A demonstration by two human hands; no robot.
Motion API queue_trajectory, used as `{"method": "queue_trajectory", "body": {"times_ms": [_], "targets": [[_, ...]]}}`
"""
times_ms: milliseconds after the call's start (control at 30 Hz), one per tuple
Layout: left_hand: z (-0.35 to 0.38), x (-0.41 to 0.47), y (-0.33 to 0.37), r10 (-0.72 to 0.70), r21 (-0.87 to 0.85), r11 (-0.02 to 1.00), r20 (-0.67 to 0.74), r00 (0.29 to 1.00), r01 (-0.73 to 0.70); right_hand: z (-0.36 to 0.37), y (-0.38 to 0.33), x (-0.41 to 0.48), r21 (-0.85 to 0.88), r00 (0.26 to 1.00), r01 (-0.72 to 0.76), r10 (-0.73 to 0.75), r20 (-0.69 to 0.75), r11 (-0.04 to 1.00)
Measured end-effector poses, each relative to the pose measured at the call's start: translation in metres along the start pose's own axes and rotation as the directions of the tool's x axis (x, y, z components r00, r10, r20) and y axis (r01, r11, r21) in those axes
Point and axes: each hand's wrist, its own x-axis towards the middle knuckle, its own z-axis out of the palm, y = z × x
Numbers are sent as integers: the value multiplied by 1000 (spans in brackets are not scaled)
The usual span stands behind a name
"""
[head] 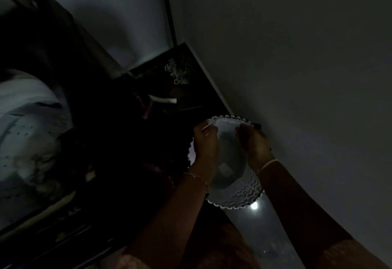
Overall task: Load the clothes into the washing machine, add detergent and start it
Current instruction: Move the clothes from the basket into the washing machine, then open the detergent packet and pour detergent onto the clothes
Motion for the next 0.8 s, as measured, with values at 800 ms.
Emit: {"method": "queue_trajectory", "body": {"times_ms": [800], "targets": [[-369,-165,151,441,-427,812,4,897,-397,274,16,-301,131,742,285,-305,597,949]]}}
